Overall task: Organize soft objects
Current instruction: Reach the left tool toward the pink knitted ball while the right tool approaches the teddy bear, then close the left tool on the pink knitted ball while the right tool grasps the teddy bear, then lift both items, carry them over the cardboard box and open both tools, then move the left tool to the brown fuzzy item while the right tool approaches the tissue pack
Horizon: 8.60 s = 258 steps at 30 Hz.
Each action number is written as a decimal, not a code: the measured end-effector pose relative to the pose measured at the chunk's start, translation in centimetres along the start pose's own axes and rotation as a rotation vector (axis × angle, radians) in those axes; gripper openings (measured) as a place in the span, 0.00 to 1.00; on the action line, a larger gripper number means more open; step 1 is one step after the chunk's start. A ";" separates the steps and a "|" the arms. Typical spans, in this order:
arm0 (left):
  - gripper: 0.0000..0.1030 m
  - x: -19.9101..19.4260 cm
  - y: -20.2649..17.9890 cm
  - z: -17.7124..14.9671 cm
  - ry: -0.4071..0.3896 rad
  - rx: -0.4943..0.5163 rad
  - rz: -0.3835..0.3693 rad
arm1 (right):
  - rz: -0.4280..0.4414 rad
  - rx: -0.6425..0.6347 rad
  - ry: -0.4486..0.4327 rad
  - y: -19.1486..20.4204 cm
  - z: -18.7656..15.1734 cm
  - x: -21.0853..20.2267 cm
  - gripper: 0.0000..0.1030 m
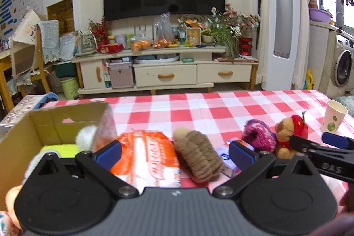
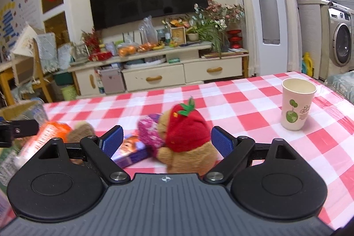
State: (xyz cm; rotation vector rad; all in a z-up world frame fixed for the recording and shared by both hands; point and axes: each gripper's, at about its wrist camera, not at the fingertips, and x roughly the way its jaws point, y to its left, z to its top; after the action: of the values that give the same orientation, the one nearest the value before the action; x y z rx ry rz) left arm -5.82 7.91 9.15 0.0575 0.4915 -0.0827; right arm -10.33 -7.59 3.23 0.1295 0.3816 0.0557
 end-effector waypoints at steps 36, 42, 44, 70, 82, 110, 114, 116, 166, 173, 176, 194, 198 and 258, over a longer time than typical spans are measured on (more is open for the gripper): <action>0.99 5.5 -8.0 -0.3 0.057 0.103 -0.157 | 0.088 0.086 0.188 -3.7 0.4 4.2 0.91; 0.99 6.2 -9.8 -1.0 0.055 0.159 -0.143 | 0.038 0.099 0.167 -5.2 0.7 2.9 0.90; 0.99 6.5 -10.2 -1.0 0.049 0.159 -0.138 | 0.028 0.107 0.159 -5.7 0.8 2.5 0.90; 0.68 15.1 -13.5 1.2 0.194 0.095 -0.193 | 0.015 0.219 0.197 -6.2 -0.2 1.1 0.99; 0.39 12.6 -13.1 1.7 0.195 0.063 -0.204 | 0.061 0.190 0.179 -6.4 0.0 1.4 0.70; 0.37 5.0 -6.7 -0.2 0.198 -0.081 -0.276 | 0.097 0.162 0.173 -5.6 -0.1 2.0 0.69; 0.37 4.0 -5.9 -0.2 0.174 -0.075 -0.266 | 0.101 0.152 0.141 -4.5 0.1 1.6 0.69; 0.37 3.5 -5.6 -0.2 0.160 -0.065 -0.268 | 0.109 0.160 0.135 -4.1 0.2 1.4 0.69; 0.38 -4.7 11.4 1.4 -0.153 -0.295 -0.079 | 0.364 -0.009 0.023 11.3 4.7 -1.1 0.69; 0.38 -3.6 15.6 1.9 -0.147 -0.420 0.069 | 0.471 -0.047 0.014 15.8 6.4 0.8 0.69; 0.38 -3.2 17.4 1.8 -0.131 -0.465 0.127 | 0.499 -0.081 0.022 17.6 6.5 1.9 0.69; 0.61 -2.2 21.0 0.8 -0.040 -0.515 0.262 | 0.552 -0.213 0.138 23.3 5.1 5.3 0.98; 0.70 -2.5 20.6 0.9 -0.051 -0.504 0.267 | 0.535 -0.168 0.104 22.1 5.4 4.8 0.98; 0.99 -0.8 8.0 1.9 -0.061 -0.209 0.116 | 0.111 -0.157 0.124 9.1 0.2 4.2 1.00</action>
State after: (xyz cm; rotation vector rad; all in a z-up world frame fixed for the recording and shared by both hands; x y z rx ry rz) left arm -4.91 15.80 11.48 -0.1207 0.4331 0.0802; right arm -6.67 1.71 3.09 -0.0085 0.4924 0.2032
